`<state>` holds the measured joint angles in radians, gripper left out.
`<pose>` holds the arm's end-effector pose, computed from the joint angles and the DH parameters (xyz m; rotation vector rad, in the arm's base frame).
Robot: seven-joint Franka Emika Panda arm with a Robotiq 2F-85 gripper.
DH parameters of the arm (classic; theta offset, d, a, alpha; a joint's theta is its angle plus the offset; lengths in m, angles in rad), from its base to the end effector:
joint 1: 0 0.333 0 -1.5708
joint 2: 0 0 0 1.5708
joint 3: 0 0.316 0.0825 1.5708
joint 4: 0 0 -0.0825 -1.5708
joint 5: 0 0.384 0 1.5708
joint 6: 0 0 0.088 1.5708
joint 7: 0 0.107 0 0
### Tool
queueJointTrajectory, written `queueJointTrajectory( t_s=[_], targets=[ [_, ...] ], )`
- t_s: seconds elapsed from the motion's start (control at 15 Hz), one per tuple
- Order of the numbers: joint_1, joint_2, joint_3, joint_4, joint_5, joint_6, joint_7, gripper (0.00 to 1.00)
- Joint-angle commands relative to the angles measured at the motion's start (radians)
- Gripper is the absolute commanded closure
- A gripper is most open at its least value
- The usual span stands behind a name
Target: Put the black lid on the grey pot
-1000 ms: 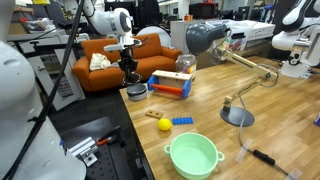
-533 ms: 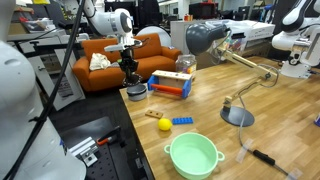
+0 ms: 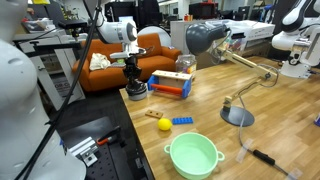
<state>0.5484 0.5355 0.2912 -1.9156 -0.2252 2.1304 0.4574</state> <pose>0.4064 0.4327 0.2016 2.8378 0.7449 -0.3222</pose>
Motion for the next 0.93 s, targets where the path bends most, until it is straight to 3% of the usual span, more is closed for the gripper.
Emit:
queueJointTrajectory(
  t_s=[0.0, 0.87],
  targets=[
    [0.040, 0.033, -0.026, 0.071, -0.002, -0.045, -0.019, 0.92],
    [0.075, 0.057, -0.046, 0.117, -0.001, -0.111, -0.060, 0.92]
  ],
)
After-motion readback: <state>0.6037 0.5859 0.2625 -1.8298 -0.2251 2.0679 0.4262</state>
